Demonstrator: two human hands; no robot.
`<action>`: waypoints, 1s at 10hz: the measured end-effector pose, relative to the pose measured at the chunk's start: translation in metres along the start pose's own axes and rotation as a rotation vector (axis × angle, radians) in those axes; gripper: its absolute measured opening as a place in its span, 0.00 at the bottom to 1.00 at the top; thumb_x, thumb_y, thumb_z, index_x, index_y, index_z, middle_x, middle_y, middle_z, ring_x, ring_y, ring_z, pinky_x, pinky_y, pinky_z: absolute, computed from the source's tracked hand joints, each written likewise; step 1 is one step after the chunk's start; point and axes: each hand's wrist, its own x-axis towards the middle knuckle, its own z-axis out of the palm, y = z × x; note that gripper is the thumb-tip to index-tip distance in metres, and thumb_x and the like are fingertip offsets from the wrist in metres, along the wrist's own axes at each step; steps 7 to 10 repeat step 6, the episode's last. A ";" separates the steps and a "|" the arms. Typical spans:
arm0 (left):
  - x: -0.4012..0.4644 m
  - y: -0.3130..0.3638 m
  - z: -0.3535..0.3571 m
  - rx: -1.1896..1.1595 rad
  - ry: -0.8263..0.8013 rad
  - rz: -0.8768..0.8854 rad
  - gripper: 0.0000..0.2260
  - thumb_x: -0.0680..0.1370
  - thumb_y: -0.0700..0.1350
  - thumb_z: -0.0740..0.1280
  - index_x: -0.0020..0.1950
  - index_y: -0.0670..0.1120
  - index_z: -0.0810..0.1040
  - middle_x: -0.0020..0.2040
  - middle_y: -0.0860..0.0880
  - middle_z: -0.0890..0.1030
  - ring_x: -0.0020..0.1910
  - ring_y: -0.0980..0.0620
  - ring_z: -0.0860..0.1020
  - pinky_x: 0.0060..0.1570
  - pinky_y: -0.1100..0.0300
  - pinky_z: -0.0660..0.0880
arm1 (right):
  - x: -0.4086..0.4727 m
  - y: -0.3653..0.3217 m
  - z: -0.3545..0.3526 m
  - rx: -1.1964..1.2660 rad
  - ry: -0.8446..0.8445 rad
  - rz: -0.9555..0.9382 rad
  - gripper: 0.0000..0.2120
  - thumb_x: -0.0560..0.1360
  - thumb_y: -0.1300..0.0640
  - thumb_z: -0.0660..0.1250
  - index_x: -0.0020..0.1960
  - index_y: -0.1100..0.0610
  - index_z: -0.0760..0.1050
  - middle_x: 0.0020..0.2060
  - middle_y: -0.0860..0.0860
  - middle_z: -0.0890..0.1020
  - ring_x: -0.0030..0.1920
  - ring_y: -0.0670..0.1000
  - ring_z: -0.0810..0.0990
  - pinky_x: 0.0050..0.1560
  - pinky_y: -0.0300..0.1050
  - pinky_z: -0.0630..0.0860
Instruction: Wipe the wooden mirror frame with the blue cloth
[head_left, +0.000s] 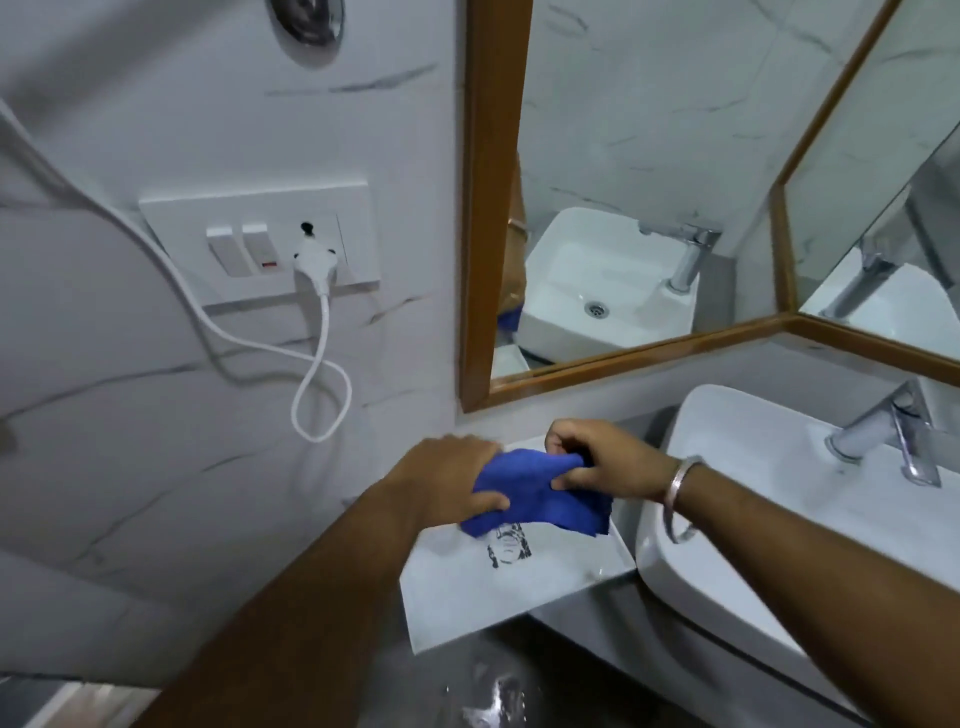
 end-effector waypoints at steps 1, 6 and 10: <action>-0.004 -0.005 0.056 -0.426 -0.135 -0.188 0.10 0.74 0.51 0.72 0.45 0.46 0.77 0.42 0.48 0.80 0.42 0.48 0.78 0.45 0.54 0.74 | 0.002 0.016 -0.001 0.001 -0.224 0.058 0.11 0.68 0.57 0.75 0.44 0.53 0.74 0.41 0.54 0.80 0.40 0.50 0.77 0.42 0.47 0.74; -0.020 -0.013 0.203 0.173 -0.079 -0.740 0.33 0.82 0.53 0.59 0.81 0.44 0.46 0.81 0.41 0.56 0.77 0.38 0.58 0.75 0.43 0.59 | 0.006 0.124 0.192 -0.730 -0.383 0.136 0.33 0.77 0.52 0.56 0.77 0.46 0.45 0.79 0.50 0.48 0.77 0.60 0.50 0.74 0.61 0.50; -0.020 -0.013 0.203 0.173 -0.079 -0.740 0.33 0.82 0.53 0.59 0.81 0.44 0.46 0.81 0.41 0.56 0.77 0.38 0.58 0.75 0.43 0.59 | 0.006 0.124 0.192 -0.730 -0.383 0.136 0.33 0.77 0.52 0.56 0.77 0.46 0.45 0.79 0.50 0.48 0.77 0.60 0.50 0.74 0.61 0.50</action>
